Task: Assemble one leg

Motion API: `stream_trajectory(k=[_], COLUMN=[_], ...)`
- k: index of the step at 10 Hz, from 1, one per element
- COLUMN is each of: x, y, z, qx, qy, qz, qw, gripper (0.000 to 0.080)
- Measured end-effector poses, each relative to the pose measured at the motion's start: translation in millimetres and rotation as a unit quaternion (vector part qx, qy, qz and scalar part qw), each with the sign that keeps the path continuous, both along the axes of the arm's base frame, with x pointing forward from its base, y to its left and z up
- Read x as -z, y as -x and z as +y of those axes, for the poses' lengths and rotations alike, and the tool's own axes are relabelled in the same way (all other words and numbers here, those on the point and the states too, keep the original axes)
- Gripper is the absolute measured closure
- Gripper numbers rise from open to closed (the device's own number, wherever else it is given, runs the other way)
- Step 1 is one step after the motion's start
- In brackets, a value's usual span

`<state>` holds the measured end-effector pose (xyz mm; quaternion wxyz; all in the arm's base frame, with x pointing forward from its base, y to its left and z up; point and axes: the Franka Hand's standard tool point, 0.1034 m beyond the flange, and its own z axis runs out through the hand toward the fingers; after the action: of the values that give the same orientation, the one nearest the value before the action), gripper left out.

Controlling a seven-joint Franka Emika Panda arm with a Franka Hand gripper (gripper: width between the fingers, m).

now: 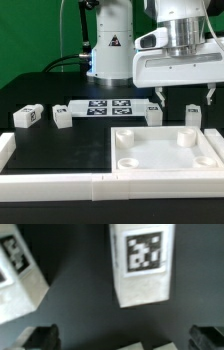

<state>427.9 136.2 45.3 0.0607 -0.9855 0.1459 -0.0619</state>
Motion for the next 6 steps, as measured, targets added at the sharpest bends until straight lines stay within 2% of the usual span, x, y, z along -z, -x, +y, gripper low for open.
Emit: stream_trajectory(k=[3,6], x=[2.4,6.2], y=[2.4,14.5], z=[-2.4,-0.6], qx=[-0.012,-0.027], qy=[0.0,-0.019], qz=[0.027,0.162], qw=[1.0,0.986], gripper=[0.0151,0.0151])
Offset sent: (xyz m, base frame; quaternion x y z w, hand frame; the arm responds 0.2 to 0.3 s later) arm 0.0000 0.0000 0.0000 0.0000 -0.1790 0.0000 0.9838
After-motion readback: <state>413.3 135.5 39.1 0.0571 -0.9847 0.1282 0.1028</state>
